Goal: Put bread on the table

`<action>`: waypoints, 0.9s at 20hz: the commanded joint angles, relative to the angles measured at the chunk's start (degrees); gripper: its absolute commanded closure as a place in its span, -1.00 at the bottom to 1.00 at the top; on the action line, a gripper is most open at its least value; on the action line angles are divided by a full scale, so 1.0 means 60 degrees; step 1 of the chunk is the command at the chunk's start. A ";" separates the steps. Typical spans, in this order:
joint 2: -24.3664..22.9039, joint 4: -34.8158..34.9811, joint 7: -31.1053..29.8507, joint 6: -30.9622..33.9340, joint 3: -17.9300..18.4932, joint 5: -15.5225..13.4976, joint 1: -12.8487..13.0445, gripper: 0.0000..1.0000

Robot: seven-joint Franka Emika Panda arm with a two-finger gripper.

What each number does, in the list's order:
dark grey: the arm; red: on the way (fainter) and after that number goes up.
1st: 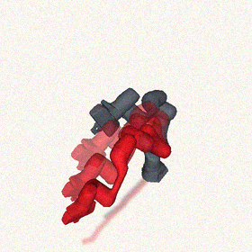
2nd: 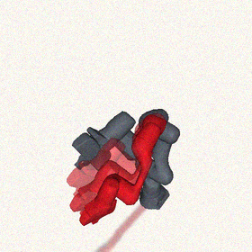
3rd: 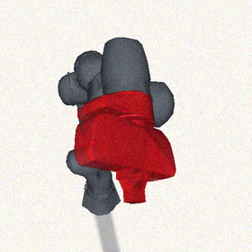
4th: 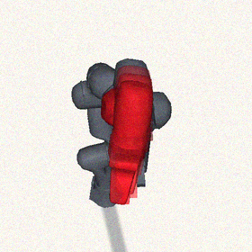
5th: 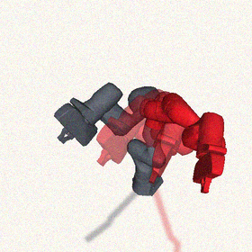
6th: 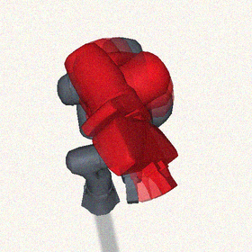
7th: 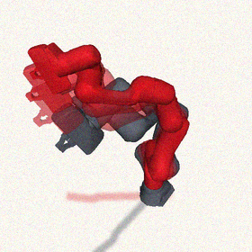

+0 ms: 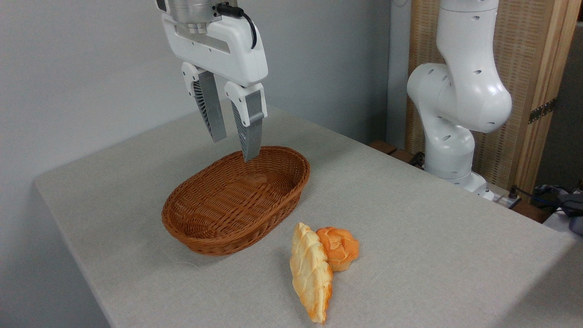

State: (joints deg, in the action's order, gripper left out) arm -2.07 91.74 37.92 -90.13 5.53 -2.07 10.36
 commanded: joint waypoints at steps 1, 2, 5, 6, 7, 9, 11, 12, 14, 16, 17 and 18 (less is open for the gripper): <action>0.0023 -0.0173 -0.0007 0.0197 -0.0043 0.0125 -0.0042 -1.00; 0.0023 -0.0173 -0.0007 0.0197 -0.0043 0.0125 -0.0042 -1.00; 0.0023 -0.0173 0.0051 0.0197 -0.0043 0.0096 -0.0042 -1.00; 0.0023 -0.0173 0.0066 0.0197 -0.0043 0.0096 -0.0042 -1.00; 0.0023 -0.0173 0.0066 0.0197 -0.0043 0.0081 -0.0042 -1.00; 0.0037 -0.0173 0.0066 0.0197 -0.0087 0.0037 -0.0086 -1.00; 0.0023 -0.0173 0.0066 0.0197 -0.0523 -0.0079 -0.0728 -1.00; 0.0023 -0.0173 0.0066 0.0197 -0.0686 -0.0066 -0.0803 -1.00; 0.0023 -0.0173 0.0066 0.0197 -0.0687 -0.0066 -0.0804 -1.00; 0.0023 -0.0173 0.0066 0.0197 -0.0687 -0.0066 -0.0804 -1.00; 0.0023 -0.0158 0.0066 0.0197 -0.0687 -0.0066 -0.0804 -1.00; 0.0023 -0.0158 0.0066 0.0197 -0.0687 -0.0066 -0.0804 -1.00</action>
State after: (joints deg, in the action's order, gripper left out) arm -2.07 91.74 37.94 -90.13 2.01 -2.10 6.36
